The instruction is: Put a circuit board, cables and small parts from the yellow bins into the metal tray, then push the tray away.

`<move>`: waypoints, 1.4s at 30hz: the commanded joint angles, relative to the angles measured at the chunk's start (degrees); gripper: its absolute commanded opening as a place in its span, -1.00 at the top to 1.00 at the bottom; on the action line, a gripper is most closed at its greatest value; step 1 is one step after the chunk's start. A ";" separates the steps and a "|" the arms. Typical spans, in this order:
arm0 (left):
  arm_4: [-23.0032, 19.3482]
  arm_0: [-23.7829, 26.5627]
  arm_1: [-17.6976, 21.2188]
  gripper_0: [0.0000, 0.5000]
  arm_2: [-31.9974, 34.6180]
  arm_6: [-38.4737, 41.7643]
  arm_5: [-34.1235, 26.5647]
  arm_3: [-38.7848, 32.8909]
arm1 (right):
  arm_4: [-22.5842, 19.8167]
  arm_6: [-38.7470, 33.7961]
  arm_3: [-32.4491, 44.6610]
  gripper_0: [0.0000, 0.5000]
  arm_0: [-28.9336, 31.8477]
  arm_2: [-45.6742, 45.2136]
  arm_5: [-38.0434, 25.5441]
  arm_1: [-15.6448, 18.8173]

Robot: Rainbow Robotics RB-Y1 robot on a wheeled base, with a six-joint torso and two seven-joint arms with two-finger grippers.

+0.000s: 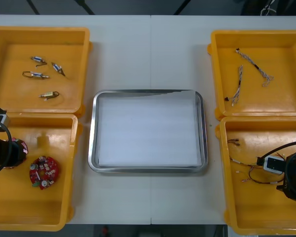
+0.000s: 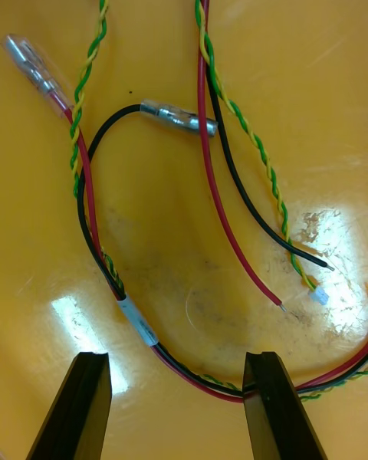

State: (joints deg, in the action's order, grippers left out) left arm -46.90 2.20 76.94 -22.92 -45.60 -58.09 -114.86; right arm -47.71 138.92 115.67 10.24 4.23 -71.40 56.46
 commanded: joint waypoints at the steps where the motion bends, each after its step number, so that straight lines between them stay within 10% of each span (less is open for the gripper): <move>1: 2.95 1.58 -1.01 -1.00 -1.52 3.85 0.79 0.16 | 0.78 -1.37 -0.01 -1.00 1.54 1.74 1.09 -0.12; 26: 5.50 2.63 -0.66 -1.00 -4.33 4.55 3.51 1.39 | 1.13 -1.11 -2.03 -1.00 1.36 3.33 1.53 -2.32; 32: 6.03 2.81 0.14 -1.00 -4.33 5.34 3.07 0.42 | 0.87 -1.11 -2.12 0.92 1.36 3.59 1.53 -2.32; 42: 5.06 2.89 0.49 -1.00 -0.02 6.31 -5.45 -2.92 | 0.52 -0.93 -1.94 1.00 0.05 3.15 1.18 -2.32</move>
State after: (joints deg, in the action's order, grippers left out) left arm -41.20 4.02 76.58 -25.84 -45.46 -60.87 -115.34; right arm -47.03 138.92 113.97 10.34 6.58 -70.18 54.98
